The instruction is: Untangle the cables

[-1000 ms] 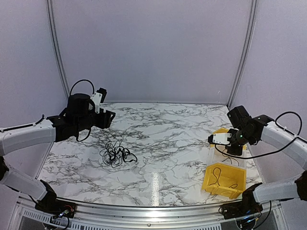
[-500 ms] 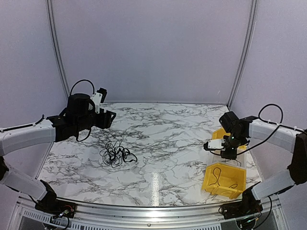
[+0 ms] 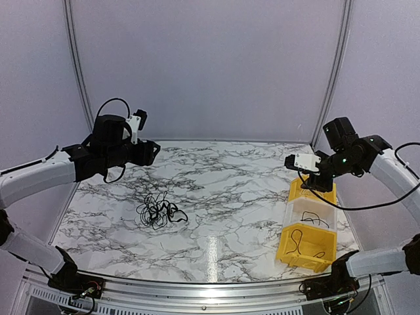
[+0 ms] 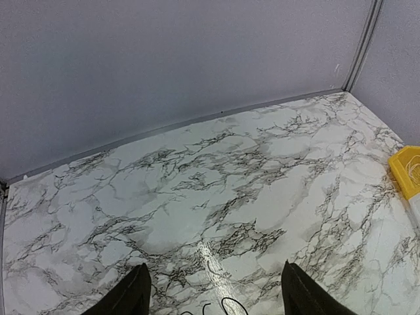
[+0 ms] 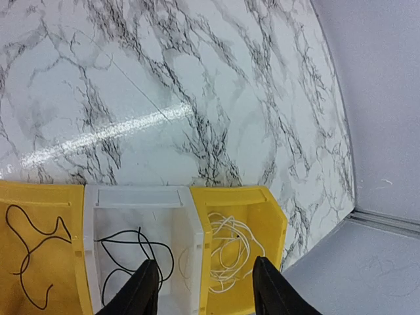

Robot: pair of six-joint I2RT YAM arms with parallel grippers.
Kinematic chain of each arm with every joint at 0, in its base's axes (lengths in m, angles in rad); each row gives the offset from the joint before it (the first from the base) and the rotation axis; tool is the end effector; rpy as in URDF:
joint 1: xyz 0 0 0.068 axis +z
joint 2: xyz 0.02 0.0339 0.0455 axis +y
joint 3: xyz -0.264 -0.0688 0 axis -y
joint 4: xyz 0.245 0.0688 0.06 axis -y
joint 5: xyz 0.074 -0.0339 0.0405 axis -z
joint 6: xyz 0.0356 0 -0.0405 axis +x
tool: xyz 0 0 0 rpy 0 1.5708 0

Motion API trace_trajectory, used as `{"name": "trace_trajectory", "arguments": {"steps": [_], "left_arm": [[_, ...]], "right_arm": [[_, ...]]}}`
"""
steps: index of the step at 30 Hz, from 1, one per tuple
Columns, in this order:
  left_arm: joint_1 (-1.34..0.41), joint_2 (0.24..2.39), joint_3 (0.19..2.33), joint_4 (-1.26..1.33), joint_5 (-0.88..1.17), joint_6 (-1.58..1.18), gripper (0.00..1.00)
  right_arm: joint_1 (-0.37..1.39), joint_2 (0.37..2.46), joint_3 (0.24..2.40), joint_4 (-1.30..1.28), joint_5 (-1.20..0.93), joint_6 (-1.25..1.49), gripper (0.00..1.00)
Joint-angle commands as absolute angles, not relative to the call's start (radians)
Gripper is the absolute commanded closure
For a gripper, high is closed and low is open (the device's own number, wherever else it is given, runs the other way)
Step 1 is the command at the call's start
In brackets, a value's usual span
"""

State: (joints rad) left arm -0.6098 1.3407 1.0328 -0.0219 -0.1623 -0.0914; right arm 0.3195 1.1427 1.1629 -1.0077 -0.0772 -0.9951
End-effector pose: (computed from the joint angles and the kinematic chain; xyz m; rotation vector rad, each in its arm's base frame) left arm 0.2613 -0.1755 0.3181 0.3814 1.8706 -0.3222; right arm 0.2027 0.0700 0.3272 -1.5887 2.0099 -0.1615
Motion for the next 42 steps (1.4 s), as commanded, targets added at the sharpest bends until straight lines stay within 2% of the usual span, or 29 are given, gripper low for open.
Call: {"name": "trace_trajectory", "arguments": {"steps": [1,5,13,15,19,27,37,42], "left_arm": [[-0.614,1.364,1.059,-0.172,-0.156,-0.198,0.3],[-0.614,1.364,1.024,-0.251,-0.164,-0.316,0.35],[-0.617,1.366,0.948,-0.36,0.066,-0.446,0.39],[-0.626,1.389,0.939,-0.366,0.105,-0.443,0.39],[-0.667,1.479,0.979,-0.375,0.087,-0.421,0.39],[-0.686,1.672,1.126,-0.404,-0.117,-0.409,0.4],[-0.683,1.799,1.224,-0.433,-0.16,-0.382,0.65],[-0.677,1.812,1.239,-0.445,-0.142,-0.376,0.71]], "right_arm": [[0.313,1.119,1.164,-0.912,-0.315,-0.913,0.51],[0.313,1.102,1.074,-0.681,-0.516,-0.775,0.51],[0.314,1.244,0.976,-0.324,-0.77,-0.477,0.58],[0.316,1.268,0.945,-0.297,-0.812,-0.476,0.58],[0.318,1.263,0.909,-0.293,-0.761,-0.499,0.58],[0.318,1.247,0.853,-0.279,-0.723,-0.541,0.57],[0.317,1.271,0.848,-0.278,-0.718,-0.55,0.57],[0.318,1.284,0.85,-0.279,-0.722,-0.548,0.57]]}}
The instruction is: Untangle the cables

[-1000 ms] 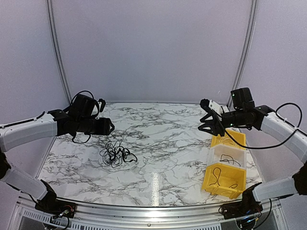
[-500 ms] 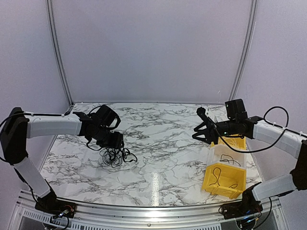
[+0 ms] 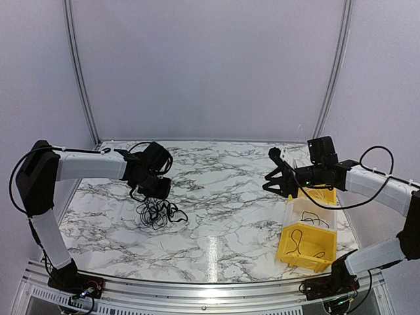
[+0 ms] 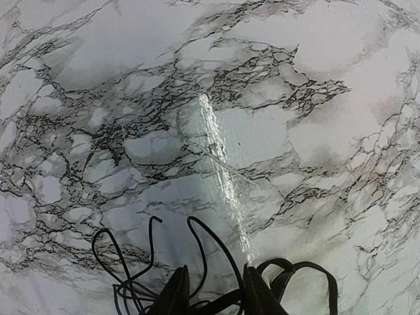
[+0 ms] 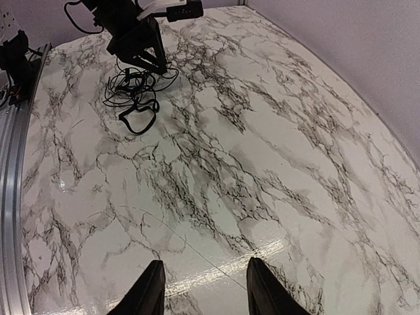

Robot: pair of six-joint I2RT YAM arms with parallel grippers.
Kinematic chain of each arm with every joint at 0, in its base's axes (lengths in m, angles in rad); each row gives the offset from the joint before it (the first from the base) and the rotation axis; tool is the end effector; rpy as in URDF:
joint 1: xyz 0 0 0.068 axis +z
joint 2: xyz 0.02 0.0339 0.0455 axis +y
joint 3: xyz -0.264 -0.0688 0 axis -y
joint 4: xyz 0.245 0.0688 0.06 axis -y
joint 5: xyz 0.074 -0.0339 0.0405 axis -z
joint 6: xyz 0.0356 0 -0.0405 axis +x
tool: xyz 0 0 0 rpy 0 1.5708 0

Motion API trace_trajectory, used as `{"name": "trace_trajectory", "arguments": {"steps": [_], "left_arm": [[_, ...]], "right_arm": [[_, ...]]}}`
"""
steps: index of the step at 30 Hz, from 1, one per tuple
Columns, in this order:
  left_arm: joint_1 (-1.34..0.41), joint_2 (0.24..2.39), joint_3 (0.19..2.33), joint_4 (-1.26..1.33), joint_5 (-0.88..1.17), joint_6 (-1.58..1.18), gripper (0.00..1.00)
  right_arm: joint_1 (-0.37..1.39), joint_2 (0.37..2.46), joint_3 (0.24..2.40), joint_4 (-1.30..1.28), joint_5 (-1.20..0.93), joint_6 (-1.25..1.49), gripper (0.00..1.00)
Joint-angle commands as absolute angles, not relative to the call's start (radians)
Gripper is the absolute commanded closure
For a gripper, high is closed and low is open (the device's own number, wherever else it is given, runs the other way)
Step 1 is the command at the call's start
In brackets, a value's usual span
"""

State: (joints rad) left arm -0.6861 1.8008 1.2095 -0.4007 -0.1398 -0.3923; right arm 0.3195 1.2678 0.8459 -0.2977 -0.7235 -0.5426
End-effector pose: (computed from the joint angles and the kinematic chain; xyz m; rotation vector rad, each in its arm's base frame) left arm 0.2947 -0.2349 0.1923 0.3226 2.5454 -0.2381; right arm 0.2442 0.1056 0.2535 -1.2251 1.7871 0.6953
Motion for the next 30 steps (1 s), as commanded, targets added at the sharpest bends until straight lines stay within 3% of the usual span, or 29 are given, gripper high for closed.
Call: {"name": "trace_trajectory", "arguments": {"steps": [1,7,12,18,24,30], "left_arm": [[-0.675,1.812,1.242,-0.446,-0.139,-0.373,0.74],[-0.669,1.786,1.267,-0.457,-0.123,-0.327,1.0],[-0.67,1.641,1.291,-0.473,-0.107,-0.24,1.0],[-0.709,1.43,1.334,-0.475,-0.004,-0.077,1.0],[-0.757,1.332,1.388,-0.472,0.029,-0.033,1.0],[-0.796,1.315,1.425,-0.445,0.067,-0.058,1.0]], "right_arm": [[0.317,1.286,0.851,-0.279,-0.721,-0.549,0.57],[0.318,1.299,0.853,-0.282,-0.716,-0.555,0.57],[0.334,1.316,0.92,-0.313,-0.679,-0.55,0.59],[0.455,1.38,1.182,-0.475,-0.595,-0.619,0.58],[0.596,1.473,1.445,-0.455,-0.639,-0.509,0.42],[0.697,1.662,1.677,-0.48,-0.664,-0.411,0.34]]}}
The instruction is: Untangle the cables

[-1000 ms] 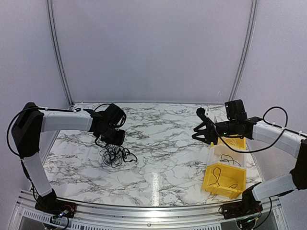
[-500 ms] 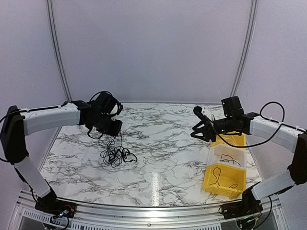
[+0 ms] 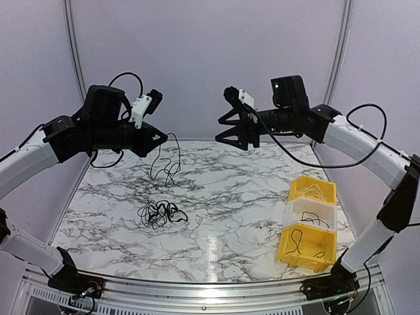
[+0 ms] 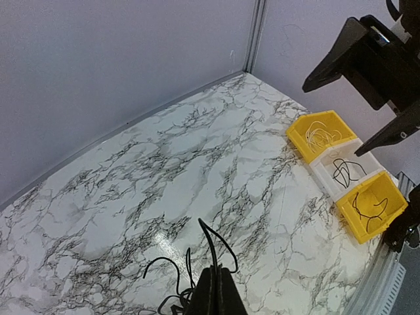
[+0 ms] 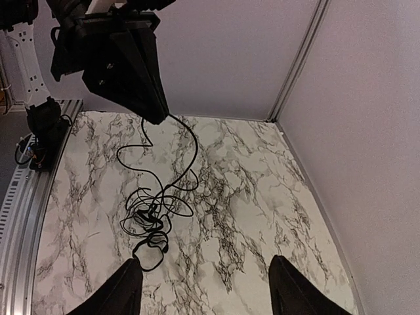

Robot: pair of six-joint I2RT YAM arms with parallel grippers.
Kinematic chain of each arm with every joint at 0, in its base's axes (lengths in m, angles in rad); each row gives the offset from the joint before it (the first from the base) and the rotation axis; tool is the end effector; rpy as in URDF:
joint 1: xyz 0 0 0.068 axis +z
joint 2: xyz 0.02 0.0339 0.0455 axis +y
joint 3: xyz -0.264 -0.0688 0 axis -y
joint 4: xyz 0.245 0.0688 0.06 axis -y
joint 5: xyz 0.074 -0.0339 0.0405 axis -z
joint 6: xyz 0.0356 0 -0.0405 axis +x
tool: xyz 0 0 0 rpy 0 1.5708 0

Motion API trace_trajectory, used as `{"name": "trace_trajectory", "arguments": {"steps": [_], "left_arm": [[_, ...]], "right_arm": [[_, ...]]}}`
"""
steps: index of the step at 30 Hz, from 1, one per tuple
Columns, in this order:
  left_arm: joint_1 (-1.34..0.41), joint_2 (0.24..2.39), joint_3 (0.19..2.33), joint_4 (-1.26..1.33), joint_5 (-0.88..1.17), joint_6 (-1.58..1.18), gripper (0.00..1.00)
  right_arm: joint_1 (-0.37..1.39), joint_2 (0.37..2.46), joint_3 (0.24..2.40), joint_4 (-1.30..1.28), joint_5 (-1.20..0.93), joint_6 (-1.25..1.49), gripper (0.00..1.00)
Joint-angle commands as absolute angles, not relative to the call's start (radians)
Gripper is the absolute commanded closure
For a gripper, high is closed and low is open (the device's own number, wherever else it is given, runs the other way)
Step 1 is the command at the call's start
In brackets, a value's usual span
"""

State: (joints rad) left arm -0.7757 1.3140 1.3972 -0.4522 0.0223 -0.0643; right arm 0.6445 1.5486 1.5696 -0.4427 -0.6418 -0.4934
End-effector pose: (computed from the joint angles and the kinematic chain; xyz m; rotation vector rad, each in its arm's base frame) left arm 0.2096 -0.2067 0.4095 0.7051 1.8544 -0.5747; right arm 0.2681 0.2281 0.4006 -1.3906 1.4032 0.7345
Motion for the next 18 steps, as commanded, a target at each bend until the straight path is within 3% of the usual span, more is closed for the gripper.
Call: {"name": "trace_trajectory", "arguments": {"steps": [1,13,18], "left_arm": [[-0.802,1.315,1.429,-0.444,0.069,-0.061,1.0],[-0.826,1.298,1.407,-0.407,0.095,-0.092,1.0],[-0.827,1.298,1.398,-0.402,0.096,-0.096,1.0]], "right_arm": [[0.709,1.687,1.699,-0.484,-0.675,-0.397,0.34],[0.759,1.844,1.77,-0.349,-0.694,-0.188,0.35],[0.759,1.889,1.794,-0.293,-0.776,-0.153,0.44]]}}
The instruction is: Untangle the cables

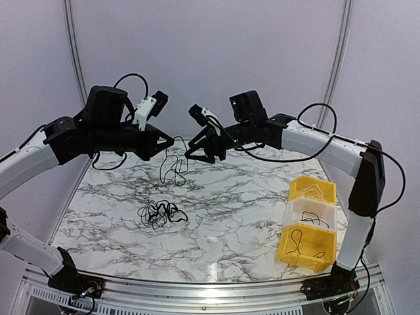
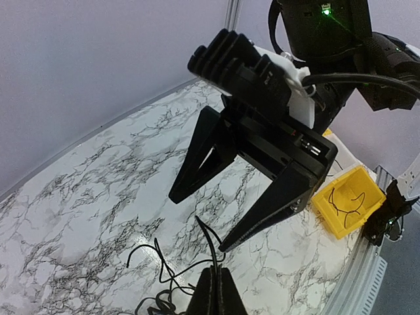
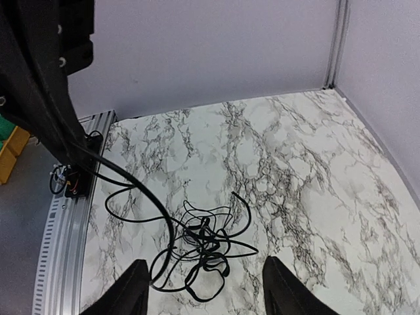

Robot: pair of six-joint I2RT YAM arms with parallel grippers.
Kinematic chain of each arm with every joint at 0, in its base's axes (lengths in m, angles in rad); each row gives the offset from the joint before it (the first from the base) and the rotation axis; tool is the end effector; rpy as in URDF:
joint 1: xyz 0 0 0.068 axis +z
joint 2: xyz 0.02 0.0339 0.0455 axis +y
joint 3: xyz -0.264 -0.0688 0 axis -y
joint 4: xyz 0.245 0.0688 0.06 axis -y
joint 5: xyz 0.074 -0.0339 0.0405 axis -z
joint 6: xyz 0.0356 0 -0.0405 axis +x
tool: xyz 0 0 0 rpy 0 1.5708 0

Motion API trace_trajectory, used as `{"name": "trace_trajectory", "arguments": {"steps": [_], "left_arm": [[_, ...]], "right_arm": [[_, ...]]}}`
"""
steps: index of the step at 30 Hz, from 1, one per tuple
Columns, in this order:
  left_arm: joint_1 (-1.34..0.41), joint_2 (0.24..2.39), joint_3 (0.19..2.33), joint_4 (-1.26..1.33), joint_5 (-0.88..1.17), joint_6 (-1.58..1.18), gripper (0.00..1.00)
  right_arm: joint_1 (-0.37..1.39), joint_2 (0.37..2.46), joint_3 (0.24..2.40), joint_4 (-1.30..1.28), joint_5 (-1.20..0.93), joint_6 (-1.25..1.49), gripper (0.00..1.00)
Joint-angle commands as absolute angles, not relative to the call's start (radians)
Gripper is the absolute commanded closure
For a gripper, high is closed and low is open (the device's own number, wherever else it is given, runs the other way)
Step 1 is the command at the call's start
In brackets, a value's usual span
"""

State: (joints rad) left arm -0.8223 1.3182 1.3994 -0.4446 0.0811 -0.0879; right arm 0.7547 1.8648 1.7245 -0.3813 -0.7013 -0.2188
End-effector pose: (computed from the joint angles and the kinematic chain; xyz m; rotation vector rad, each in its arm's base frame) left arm 0.1991 -0.2186 0.4099 0.7678 1.8409 -0.6770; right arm 0.3013 0.3149 0.3409 -1.3625 1.6330 1.0527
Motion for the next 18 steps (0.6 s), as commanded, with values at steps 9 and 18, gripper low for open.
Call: {"name": "trace_trajectory", "arguments": {"steps": [9,18], "left_arm": [[-0.827,1.296,1.321,-0.334,0.047,-0.102,0.96],[-0.827,1.281,1.066,0.02,-0.203,-0.225,0.64]], "right_arm": [[0.762,1.925,1.818,-0.281,-0.862,-0.094,1.0],[0.761,1.859,1.772,-0.211,-0.855,-0.005,1.0]]}}
